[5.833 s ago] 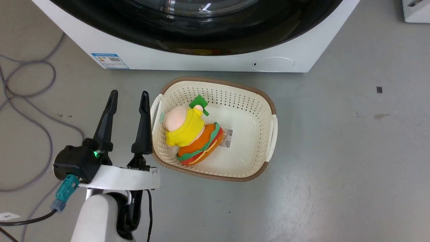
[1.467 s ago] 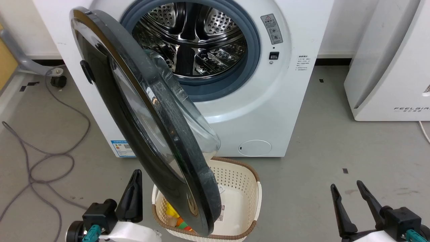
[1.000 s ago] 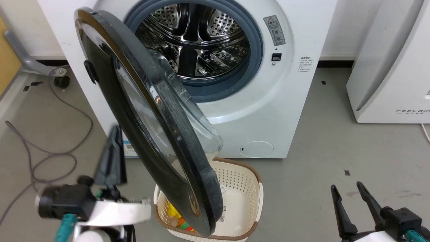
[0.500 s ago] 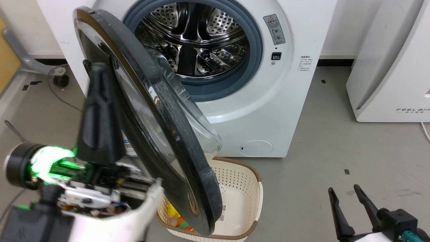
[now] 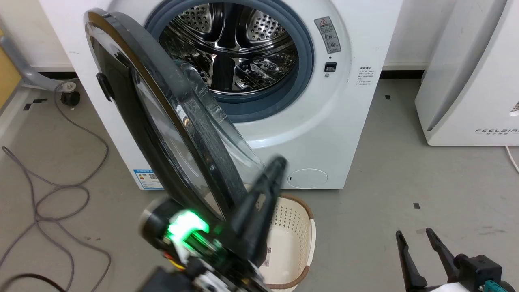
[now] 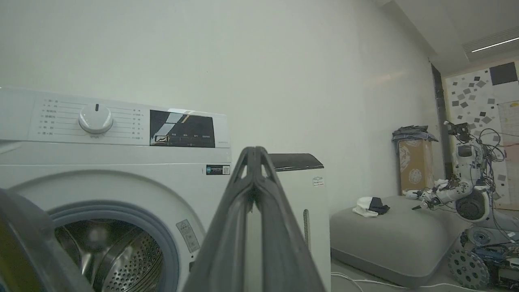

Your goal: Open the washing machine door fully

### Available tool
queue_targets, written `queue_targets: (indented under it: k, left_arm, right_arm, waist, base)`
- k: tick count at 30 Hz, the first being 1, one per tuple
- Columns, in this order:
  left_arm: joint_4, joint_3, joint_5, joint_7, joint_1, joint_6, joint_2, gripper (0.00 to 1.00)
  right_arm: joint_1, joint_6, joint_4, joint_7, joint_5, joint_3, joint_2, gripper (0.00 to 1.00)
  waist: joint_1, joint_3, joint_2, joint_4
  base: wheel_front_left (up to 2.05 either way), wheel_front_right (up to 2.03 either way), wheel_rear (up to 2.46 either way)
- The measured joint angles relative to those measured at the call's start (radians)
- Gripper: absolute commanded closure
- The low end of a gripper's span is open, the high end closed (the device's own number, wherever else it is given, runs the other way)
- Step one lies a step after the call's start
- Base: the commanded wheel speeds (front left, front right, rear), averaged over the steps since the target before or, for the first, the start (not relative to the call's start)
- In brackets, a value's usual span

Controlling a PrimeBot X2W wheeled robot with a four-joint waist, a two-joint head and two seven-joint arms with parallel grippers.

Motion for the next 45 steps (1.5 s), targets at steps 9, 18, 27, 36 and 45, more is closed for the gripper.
queue_targets:
  k: [9,18,27,36,45]
  left_arm:
    - [0.185,-0.169,-0.055,0.057,0.084,-0.010,0.053,1.00]
    - [0.412,-0.208,-0.078,0.142,0.099,0.006,0.055,1.00]
    - [0.577,-0.142,-0.097,0.100,-0.017,0.069,0.016,1.00]
    - [0.645,-0.124,-0.115,0.075,-0.048,0.139,-0.003,1.00]
    - [0.607,-0.115,-0.114,0.067,-0.008,0.185,0.014,1.00]
  right_arm:
    - [-0.003,0.000,0.020,0.004,0.001,0.014,0.000,0.00]
    - [-0.003,0.000,0.036,0.008,0.008,0.022,0.000,0.00]
    - [-0.003,0.000,0.046,0.010,0.010,0.026,0.000,0.00]
    - [-0.003,0.000,0.059,0.017,0.021,0.031,0.000,0.00]
    - [-0.003,0.000,0.065,0.026,0.026,0.035,0.000,0.00]
  waist:
    - [0.0000,0.003,0.0000,-0.002]
    - [-0.0001,-0.002,0.0000,-0.008]
    - [-0.0001,0.000,0.0000,-0.015]
    - [0.0000,-0.001,0.0000,-0.023]
    - [-0.0001,-0.006,0.0000,-0.020]
  base:
    - [0.00,0.00,0.00]
    - [0.00,0.00,0.00]
    - [0.00,0.00,0.00]
    - [0.00,0.00,0.00]
    - [0.00,0.00,0.00]
